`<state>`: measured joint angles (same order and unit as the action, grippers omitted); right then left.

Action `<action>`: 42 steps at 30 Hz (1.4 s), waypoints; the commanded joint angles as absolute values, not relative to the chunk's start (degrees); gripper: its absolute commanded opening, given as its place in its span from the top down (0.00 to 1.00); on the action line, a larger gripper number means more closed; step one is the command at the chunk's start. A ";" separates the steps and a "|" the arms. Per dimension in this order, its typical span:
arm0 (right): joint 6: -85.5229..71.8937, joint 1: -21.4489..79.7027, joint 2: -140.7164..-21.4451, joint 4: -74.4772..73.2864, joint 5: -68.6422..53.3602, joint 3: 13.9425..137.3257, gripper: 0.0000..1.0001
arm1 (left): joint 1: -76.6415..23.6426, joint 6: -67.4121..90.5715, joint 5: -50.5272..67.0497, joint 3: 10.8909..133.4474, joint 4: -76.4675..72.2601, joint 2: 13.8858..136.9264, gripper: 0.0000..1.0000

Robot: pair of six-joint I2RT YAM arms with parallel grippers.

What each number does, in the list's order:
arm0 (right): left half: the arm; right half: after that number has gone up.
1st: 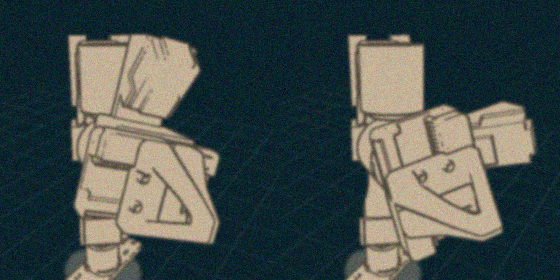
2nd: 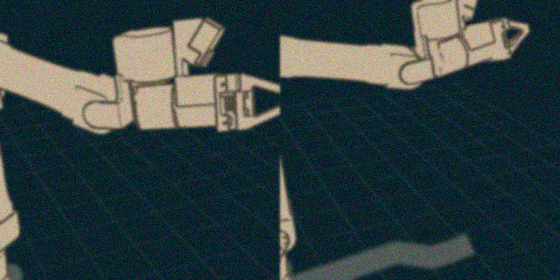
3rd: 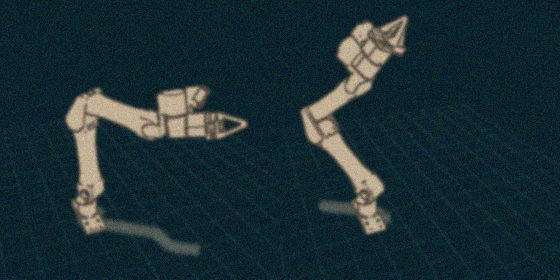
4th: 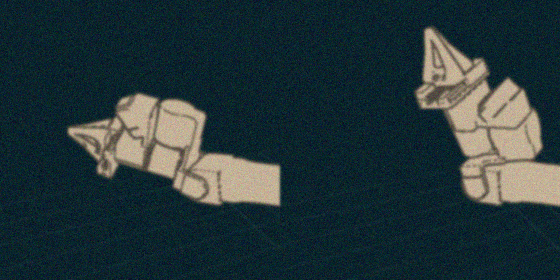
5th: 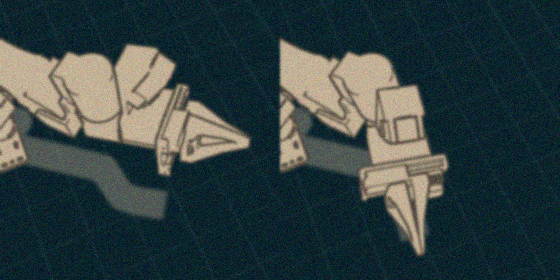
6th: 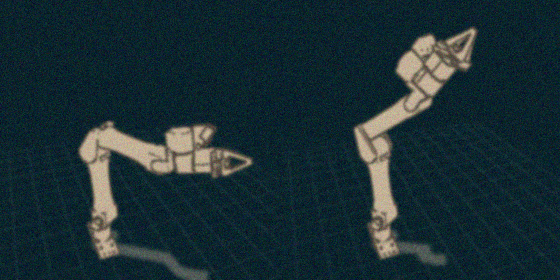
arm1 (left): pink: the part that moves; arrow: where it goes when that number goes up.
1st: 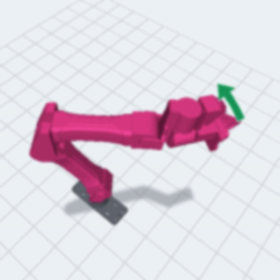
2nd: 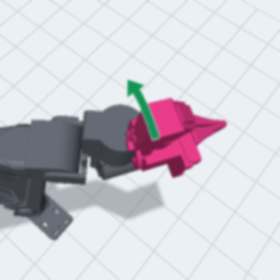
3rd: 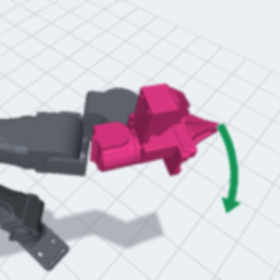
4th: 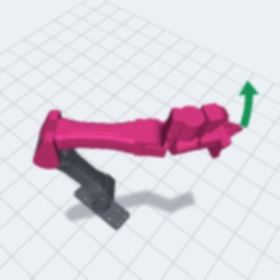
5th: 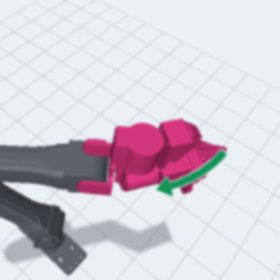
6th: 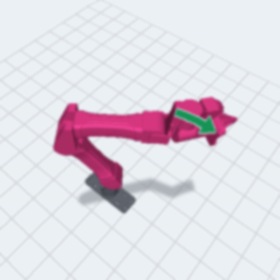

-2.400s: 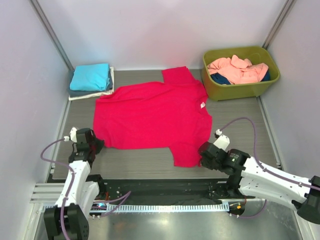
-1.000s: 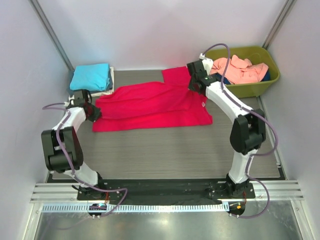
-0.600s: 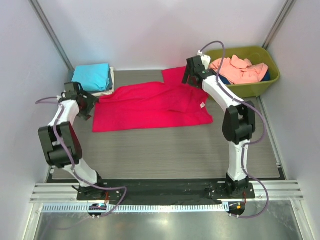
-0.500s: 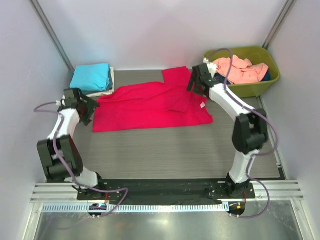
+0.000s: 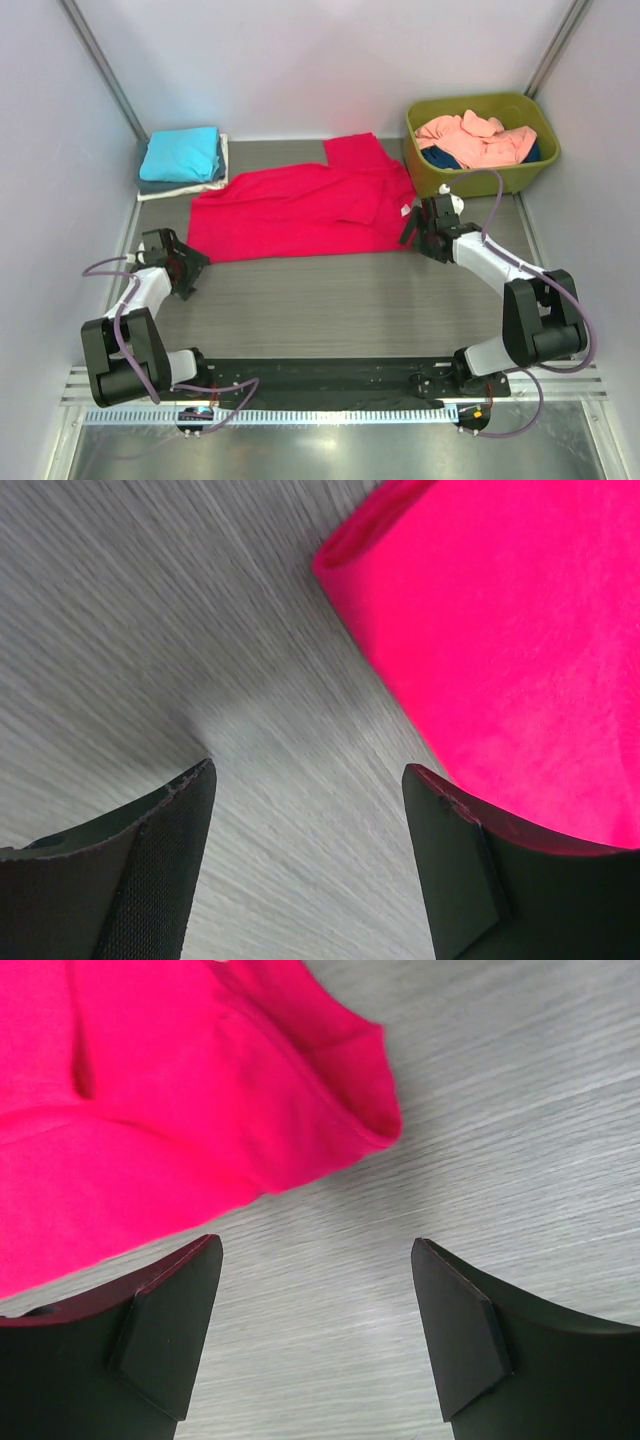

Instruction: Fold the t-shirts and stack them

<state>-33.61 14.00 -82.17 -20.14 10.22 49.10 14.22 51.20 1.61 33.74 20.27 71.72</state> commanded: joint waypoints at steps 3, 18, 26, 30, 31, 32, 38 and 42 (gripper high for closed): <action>-34.45 10.46 -85.85 -8.98 4.05 46.93 0.19 | 16.26 51.94 4.04 33.40 11.09 76.19 0.25; -35.07 6.77 -93.69 -2.20 1.76 46.41 0.36 | 17.14 53.35 2.64 33.75 5.98 85.16 0.29; -34.89 6.68 -94.66 -2.81 1.15 48.76 0.95 | 17.40 55.01 11.22 35.15 0.79 91.31 1.00; -33.93 7.12 -92.03 -9.73 -2.89 57.29 0.99 | 17.40 58.18 16.26 39.28 2.80 87.29 1.00; -33.49 7.21 -88.02 -10.36 -2.90 58.61 0.99 | 17.49 58.44 15.91 40.68 4.20 84.58 1.00; -33.23 7.29 -85.98 -10.81 -2.90 60.36 0.99 | 17.66 58.80 15.04 41.04 6.05 81.94 1.00; -34.62 6.68 -74.54 -16.16 2.02 53.90 0.99 | 23.28 62.05 10.46 34.56 13.09 60.31 1.00; -38.05 6.77 -71.37 -13.89 0.88 40.37 0.99 | 27.06 58.98 12.21 28.40 16.43 57.57 1.00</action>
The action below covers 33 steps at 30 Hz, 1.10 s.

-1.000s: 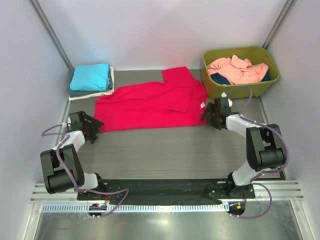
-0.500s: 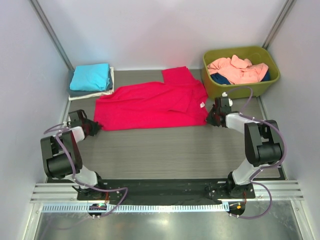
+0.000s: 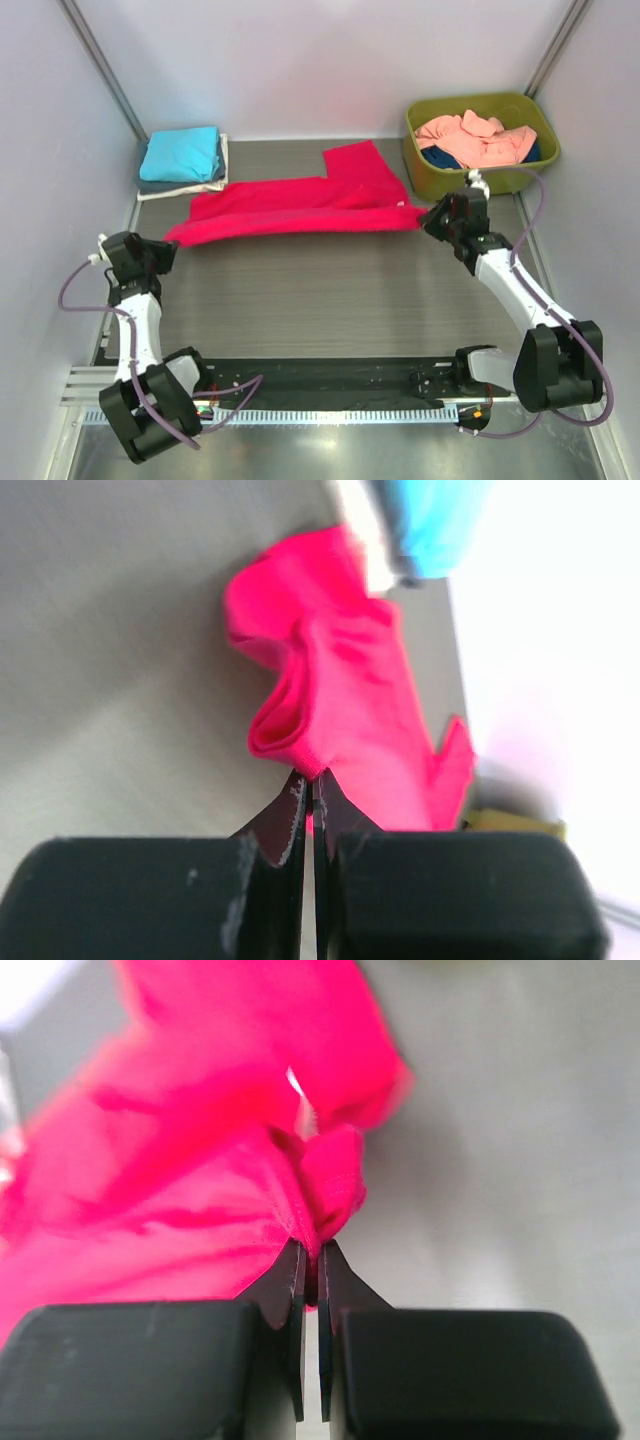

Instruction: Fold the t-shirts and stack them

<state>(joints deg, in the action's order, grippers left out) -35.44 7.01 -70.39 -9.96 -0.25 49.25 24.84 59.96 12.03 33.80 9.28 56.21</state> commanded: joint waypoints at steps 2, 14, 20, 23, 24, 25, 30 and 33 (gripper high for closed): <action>-39.72 6.77 -70.41 -13.89 2.37 35.08 0.99 | 29.44 57.22 14.32 26.38 17.49 57.31 1.00; -44.74 6.77 -54.34 -24.78 8.96 29.01 0.99 | 35.33 56.69 18.81 22.15 25.57 49.75 1.00; -45.44 6.77 -49.40 -28.56 7.47 27.08 0.85 | 35.77 59.50 21.96 21.62 27.69 47.64 0.87; -45.09 6.77 -47.03 -30.05 7.56 27.33 0.42 | 36.12 60.12 23.47 23.63 29.26 43.87 0.59; -44.74 6.77 -45.46 -31.28 7.99 27.86 0.27 | 36.21 59.77 23.38 26.51 31.62 42.55 0.42; -44.30 6.77 -44.57 -31.99 8.52 29.08 0.24 | 36.38 58.55 22.86 27.93 32.68 40.54 0.32; -40.61 7.29 -38.76 -26.47 3.87 33.13 0.23 | 36.39 50.03 22.50 36.55 36.65 37.70 0.00; -36.84 9.39 -46.81 -23.29 3.34 40.58 0.24 | 35.43 41.59 22.77 40.86 38.58 40.42 0.00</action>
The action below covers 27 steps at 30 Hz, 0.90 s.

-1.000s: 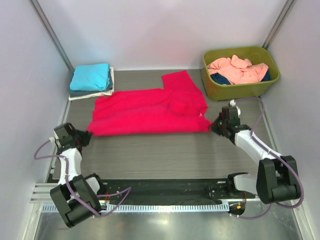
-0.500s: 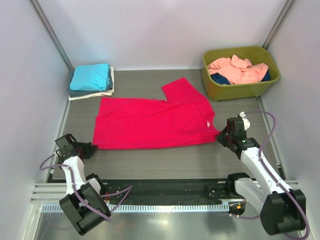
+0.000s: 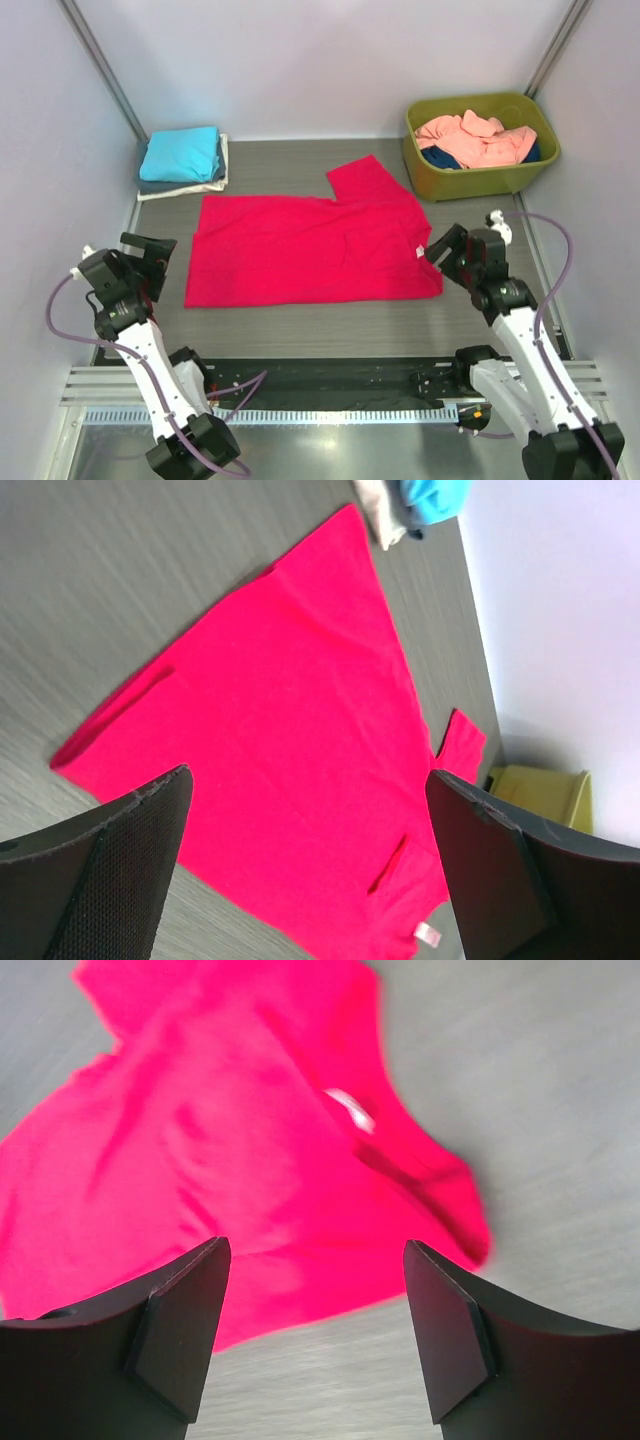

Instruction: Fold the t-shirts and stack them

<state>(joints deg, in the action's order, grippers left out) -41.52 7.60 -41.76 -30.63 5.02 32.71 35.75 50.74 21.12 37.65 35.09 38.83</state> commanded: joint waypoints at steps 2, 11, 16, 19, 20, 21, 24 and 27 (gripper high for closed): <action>-33.42 12.46 -57.96 -22.94 5.17 49.36 0.25 | 34.45 40.00 23.63 41.92 37.45 41.83 0.00; -22.86 21.62 -99.28 -27.67 14.94 93.91 0.23 | 24.35 30.50 13.42 49.66 40.17 51.40 0.00; -15.84 21.53 -123.19 -29.36 18.10 119.46 0.21 | 24.35 30.32 19.42 49.48 40.43 57.39 0.00; -13.72 21.27 -134.97 -29.44 19.95 132.56 0.16 | 24.35 30.76 18.99 48.78 39.55 55.30 0.00; -13.54 20.92 -137.61 -29.70 20.30 135.76 0.13 | 24.35 30.85 18.81 48.52 39.46 54.76 0.00; -13.36 20.57 -142.77 -29.71 19.95 138.75 0.13 | 24.26 31.02 18.72 48.34 39.46 54.23 0.00; -12.75 19.26 -148.34 -28.74 19.87 147.64 0.08 | 23.82 31.11 18.28 48.08 39.29 53.26 0.00; -10.73 18.37 -150.99 -23.74 18.90 148.01 0.06 | 23.38 31.20 18.63 48.08 39.29 53.26 0.00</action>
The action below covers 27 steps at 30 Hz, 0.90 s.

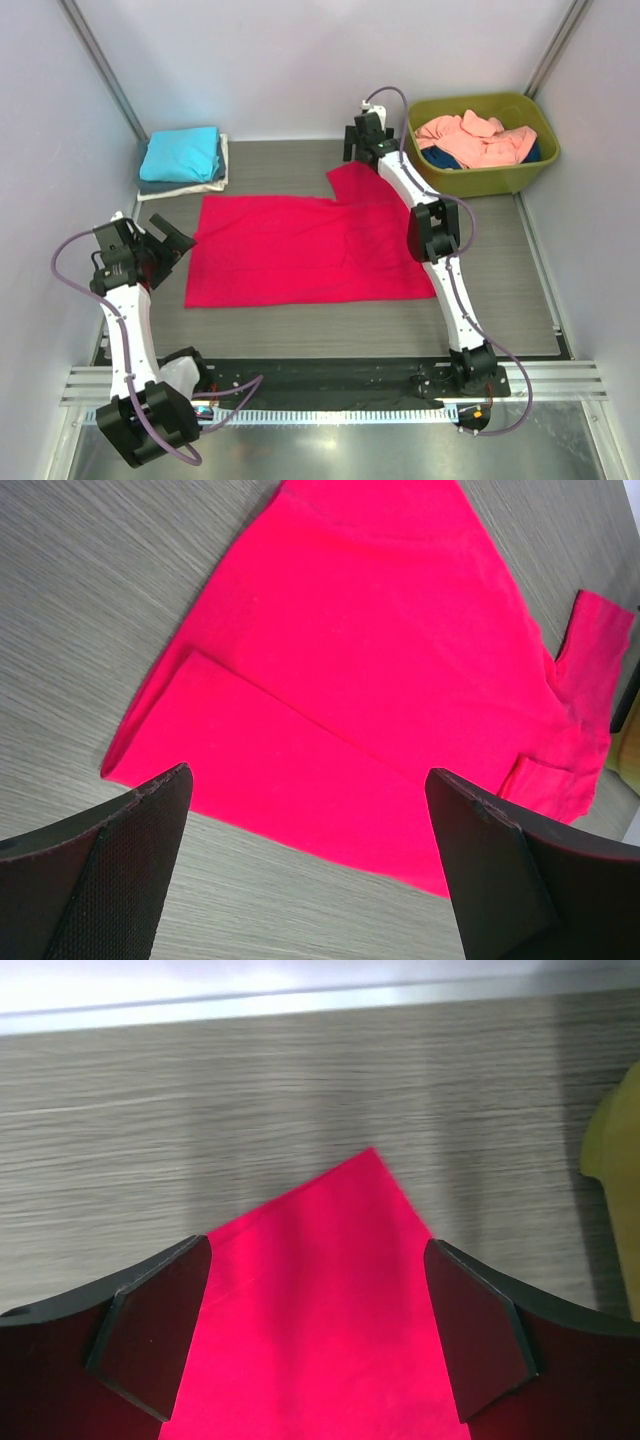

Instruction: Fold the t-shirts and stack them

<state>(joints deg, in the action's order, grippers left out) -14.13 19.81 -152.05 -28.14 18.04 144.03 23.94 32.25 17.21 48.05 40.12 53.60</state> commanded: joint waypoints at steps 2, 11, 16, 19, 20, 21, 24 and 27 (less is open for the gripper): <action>-8.80 17.84 -152.31 -21.54 20.12 147.13 0.05 | 23.29 31.20 18.72 47.99 39.20 53.17 0.00; -10.37 16.96 -157.94 -21.97 16.19 148.27 0.11 | 23.20 31.20 18.99 47.99 39.11 52.65 0.00; -11.78 17.40 -159.78 -23.82 13.10 147.48 0.22 | 23.12 31.20 19.25 47.90 39.02 52.56 0.00; -10.55 18.19 -159.96 -24.78 13.09 146.86 0.30 | 23.12 31.20 19.25 47.90 39.02 52.56 0.00; -10.46 18.28 -159.87 -25.39 13.10 146.69 0.33 | 23.12 31.20 19.25 47.81 39.02 52.38 0.00; -10.46 18.37 -159.70 -25.49 13.18 146.17 0.37 | 23.20 31.29 19.25 47.81 39.02 52.47 0.00; -10.20 18.46 -159.35 -25.84 13.45 145.64 0.62 | 23.20 31.20 19.07 47.81 39.02 52.38 0.00; -9.58 18.37 -158.73 -25.84 13.88 145.02 0.95 | 23.20 31.11 18.72 47.81 39.02 52.38 0.00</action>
